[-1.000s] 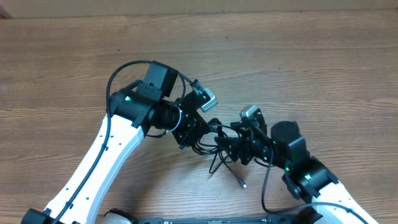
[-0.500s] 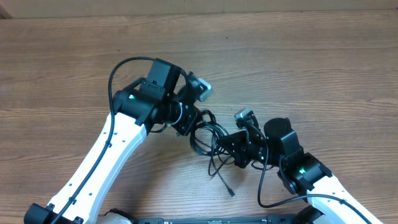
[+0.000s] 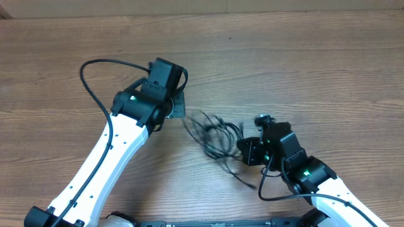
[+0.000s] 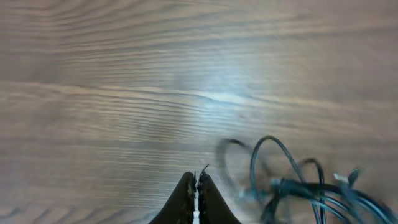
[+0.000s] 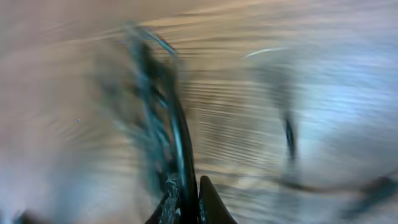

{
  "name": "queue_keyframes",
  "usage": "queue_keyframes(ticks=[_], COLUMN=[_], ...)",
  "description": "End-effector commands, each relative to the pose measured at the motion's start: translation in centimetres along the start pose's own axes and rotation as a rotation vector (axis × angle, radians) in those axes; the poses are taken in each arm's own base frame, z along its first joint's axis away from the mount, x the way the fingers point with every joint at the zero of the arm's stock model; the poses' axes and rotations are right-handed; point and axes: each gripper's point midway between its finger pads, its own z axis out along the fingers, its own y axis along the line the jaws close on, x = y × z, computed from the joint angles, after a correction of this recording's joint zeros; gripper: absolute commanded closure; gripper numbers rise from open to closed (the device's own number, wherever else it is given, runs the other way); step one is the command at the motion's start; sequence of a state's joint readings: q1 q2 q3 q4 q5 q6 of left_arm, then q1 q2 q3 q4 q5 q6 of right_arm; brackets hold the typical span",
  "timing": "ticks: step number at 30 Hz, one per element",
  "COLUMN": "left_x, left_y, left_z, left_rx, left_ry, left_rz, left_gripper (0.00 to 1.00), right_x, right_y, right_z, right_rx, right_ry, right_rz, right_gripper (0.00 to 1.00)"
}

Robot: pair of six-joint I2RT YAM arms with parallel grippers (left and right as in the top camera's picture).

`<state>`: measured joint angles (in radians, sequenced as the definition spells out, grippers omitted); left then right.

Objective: Untangle cables

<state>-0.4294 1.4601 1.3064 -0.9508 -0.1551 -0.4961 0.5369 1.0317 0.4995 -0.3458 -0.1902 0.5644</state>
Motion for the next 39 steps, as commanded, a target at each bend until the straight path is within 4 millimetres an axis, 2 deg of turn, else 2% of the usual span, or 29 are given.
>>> queue_keyframes(ticks=[1,3,6,9,11,13,15,16,18,19,20,28,31,34,39], left_x=[-1.6,-1.6,-1.5,-1.1,-0.5,0.2,1.0,1.3,2.1,2.4,2.9,5.3,5.7,5.7,5.9], left_y=[2.1,2.3,2.2,1.7,0.8,0.0,-0.5,-0.7,-1.1,-1.3,-1.6,-3.8,-4.3,-5.2,-6.6], left_z=[-0.8,-0.9,-0.8,-0.7,-0.5,-0.3,0.1,0.3,0.8,1.1,1.4,3.0,3.5,4.2,5.0], left_rx=[-0.107,-0.118,-0.115,-0.086,-0.036,0.011,0.041,0.05,0.076,0.089,0.109,0.248,0.273,0.308,0.361], left_ry=[-0.084,-0.088,-0.084,-0.063,-0.027,0.013,0.044,0.055,0.084,0.097,0.116,0.2,0.195,0.154,0.086], left_rz=[-0.159,-0.17,-0.17,-0.169,-0.169,-0.167,-0.166,-0.165,-0.167,-0.171,-0.181,-0.182,-0.161,-0.063,0.083], left_gripper=[0.94,0.93,0.9,0.84,0.78,0.69,0.55,0.48,0.34,0.32,0.29,0.35,0.27,0.2,0.16], right_x=[-1.9,-1.4,-1.2,-1.2,-1.2,-1.2,-1.2,-1.2,-1.1,-1.1,-1.0,-0.6,-0.5,-0.5,-0.5], right_y=[-3.8,-4.7,-4.8,-4.8,-4.8,-4.8,-4.8,-4.8,-4.9,-4.9,-5.0,-5.4,-5.5,-5.5,-5.5], right_z=[-0.8,-0.9,-0.9,-0.9,-0.9,-0.9,-0.8,-0.8,-0.7,-0.7,-0.6,-0.2,-0.2,-0.2,-0.2], right_rx=[0.215,0.256,0.26,0.261,0.261,0.262,0.263,0.263,0.267,0.268,0.271,0.289,0.292,0.293,0.293], right_ry=[-0.129,-0.123,-0.116,-0.114,-0.115,-0.113,-0.112,-0.112,-0.108,-0.106,-0.103,-0.083,-0.08,-0.079,-0.079], right_rz=[0.203,0.221,0.222,0.222,0.222,0.222,0.222,0.222,0.223,0.223,0.223,0.225,0.225,0.225,0.225], right_gripper=[0.96,0.96,0.95,0.89,0.8,0.66,0.38,0.29,0.15,0.13,0.0,0.0,0.0,0.0,0.0])
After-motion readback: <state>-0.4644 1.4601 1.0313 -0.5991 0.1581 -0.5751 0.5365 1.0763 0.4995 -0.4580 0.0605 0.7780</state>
